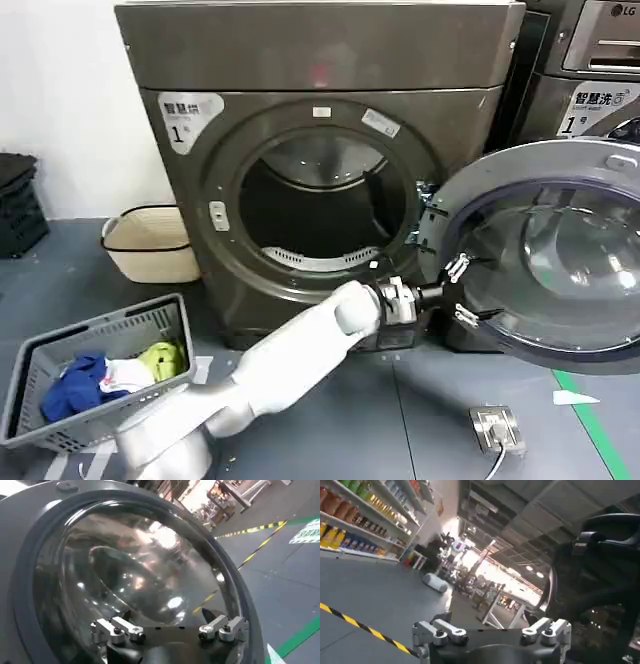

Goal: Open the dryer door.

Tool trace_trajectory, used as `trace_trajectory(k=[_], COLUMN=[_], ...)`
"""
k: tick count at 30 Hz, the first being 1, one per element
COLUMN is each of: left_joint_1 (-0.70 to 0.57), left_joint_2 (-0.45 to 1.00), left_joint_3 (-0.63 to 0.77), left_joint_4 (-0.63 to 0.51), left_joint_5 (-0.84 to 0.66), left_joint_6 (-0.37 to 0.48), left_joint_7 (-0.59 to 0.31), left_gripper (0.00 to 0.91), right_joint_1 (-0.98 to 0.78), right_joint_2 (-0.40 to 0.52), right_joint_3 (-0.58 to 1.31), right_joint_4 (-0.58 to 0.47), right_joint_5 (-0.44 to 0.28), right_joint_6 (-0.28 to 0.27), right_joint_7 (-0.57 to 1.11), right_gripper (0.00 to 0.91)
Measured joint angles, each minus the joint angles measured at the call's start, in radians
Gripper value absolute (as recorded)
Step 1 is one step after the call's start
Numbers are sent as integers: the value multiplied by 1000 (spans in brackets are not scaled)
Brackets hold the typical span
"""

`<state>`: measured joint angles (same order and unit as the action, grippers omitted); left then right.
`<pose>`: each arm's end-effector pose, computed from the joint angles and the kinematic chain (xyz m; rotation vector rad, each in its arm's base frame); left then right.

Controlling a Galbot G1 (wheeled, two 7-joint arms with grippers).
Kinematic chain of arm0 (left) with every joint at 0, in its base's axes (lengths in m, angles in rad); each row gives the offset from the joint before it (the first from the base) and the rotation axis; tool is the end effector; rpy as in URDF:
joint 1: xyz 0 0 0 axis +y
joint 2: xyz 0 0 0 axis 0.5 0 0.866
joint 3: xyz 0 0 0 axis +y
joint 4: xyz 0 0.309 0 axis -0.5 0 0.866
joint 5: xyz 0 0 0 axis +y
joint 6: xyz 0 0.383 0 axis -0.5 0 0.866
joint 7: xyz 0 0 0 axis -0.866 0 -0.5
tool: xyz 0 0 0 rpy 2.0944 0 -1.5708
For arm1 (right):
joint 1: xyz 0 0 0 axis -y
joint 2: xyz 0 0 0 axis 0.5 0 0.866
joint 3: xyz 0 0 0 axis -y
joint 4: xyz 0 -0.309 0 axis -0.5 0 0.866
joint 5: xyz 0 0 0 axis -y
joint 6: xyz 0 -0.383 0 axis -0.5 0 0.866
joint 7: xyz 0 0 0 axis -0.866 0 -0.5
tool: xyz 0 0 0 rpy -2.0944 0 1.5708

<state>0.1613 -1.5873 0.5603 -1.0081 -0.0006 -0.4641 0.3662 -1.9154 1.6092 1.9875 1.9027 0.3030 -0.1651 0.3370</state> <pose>0.4897 -0.2947 -0.2043 1.5897 1.8549 0.7864 -0.1261 -0.3527 -0.1574 -2.0725 -1.8299 0.6692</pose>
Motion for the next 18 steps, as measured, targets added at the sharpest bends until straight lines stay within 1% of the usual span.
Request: trace_trajectory(k=[4,9,14,18], left_joint_1=[2,21,58,110], left_joint_2=[3,35,111,198], left_joint_3=[-1,-1,-14,-45], left_joint_4=[-3,-60,-196,-343], left_joint_5=[-2,-24,-48,-102], left_joint_6=[3,60,123,196], left_joint_7=[13,59,96,116], left_gripper=[907,907,907,907], right_joint_1=[-1,2,4,8], right_joint_2=[0,0,0,0], right_joint_3=[3,11,19,19], right_joint_4=[-2,7,7,0], right_joint_5=[3,15,15,18], right_joint_6=[-1,-17,-30,-30], right_joint_7=[-1,-13,-14,-13], right_gripper=[907,907,907,907])
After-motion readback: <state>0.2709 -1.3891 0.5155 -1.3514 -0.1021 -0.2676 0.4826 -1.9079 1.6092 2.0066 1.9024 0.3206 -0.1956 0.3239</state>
